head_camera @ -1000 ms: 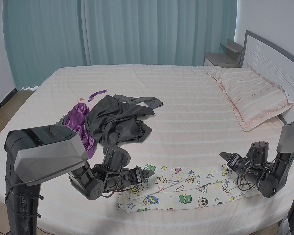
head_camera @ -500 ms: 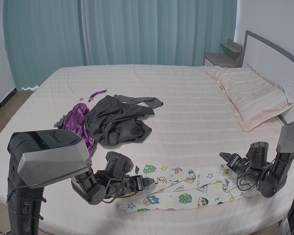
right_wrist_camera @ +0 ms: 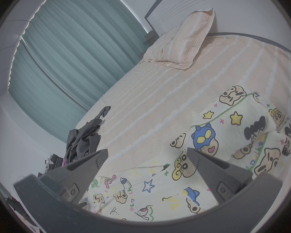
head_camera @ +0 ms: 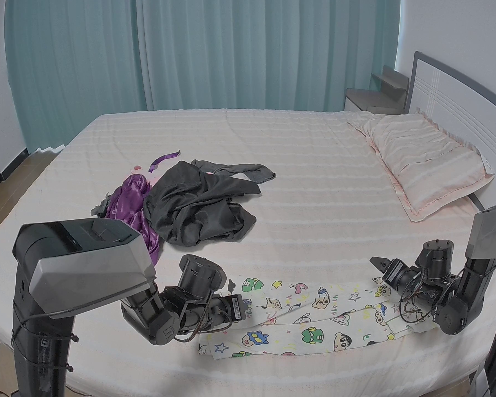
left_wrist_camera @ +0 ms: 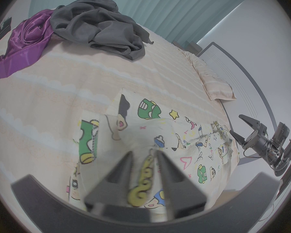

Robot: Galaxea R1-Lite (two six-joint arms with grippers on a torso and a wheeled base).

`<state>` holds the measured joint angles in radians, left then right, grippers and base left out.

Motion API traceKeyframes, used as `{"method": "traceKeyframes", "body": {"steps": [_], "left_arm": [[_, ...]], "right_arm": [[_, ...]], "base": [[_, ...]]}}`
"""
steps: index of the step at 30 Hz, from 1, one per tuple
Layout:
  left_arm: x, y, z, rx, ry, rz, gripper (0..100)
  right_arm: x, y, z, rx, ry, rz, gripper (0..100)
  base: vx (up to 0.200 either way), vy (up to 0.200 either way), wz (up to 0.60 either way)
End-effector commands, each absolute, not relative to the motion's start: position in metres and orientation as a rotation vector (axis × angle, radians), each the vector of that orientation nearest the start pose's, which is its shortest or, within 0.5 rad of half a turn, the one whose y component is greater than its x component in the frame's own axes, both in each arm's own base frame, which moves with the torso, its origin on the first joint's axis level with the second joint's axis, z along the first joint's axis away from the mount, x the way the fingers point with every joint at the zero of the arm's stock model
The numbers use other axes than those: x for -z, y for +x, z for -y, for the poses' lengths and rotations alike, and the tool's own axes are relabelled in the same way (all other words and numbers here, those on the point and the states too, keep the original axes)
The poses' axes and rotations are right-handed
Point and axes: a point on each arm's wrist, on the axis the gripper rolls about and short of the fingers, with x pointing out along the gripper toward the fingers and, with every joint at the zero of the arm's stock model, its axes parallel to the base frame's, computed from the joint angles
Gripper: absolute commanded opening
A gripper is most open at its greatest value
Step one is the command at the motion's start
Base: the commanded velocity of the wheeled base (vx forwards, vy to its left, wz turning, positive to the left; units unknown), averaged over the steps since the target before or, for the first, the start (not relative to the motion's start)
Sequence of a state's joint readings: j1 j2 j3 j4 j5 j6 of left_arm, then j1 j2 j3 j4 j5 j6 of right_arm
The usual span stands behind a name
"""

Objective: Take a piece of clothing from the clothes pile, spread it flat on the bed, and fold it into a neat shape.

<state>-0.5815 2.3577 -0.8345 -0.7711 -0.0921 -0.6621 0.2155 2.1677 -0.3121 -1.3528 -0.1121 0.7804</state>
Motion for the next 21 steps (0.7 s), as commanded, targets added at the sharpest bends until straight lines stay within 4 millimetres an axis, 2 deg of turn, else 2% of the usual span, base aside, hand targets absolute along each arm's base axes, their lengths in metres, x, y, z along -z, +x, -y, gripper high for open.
{"method": "traceKeyframes", "body": {"steps": [1,5,9,13,15,21], "left_arm": [[0.025,0.311,0.201,0.355,-0.433,-0.906,0],[0.016,0.312,0.198,0.354,-0.454,-0.883,0],[-0.006,0.315,0.2,0.379,-0.477,-0.822,0],[-0.017,0.318,0.202,0.398,-0.489,-0.782,0],[-0.027,0.327,0.207,0.413,-0.502,-0.733,0],[-0.039,0.343,0.21,0.427,-0.52,-0.667,0]], "right_arm": [[-0.009,0.276,-0.058,0.097,0.681,-0.509,100],[-0.009,0.275,-0.058,0.098,0.681,-0.511,100],[-0.009,0.275,-0.058,0.098,0.681,-0.511,100],[-0.009,0.275,-0.058,0.098,0.681,-0.511,100],[-0.009,0.275,-0.058,0.096,0.68,-0.511,100],[-0.01,0.275,-0.058,0.097,0.679,-0.511,100]], "base": [[0.0,0.0,0.0],[0.0,0.0,0.0],[0.0,0.0,0.0],[0.0,0.0,0.0],[0.0,0.0,0.0],[0.0,0.0,0.0]]}}
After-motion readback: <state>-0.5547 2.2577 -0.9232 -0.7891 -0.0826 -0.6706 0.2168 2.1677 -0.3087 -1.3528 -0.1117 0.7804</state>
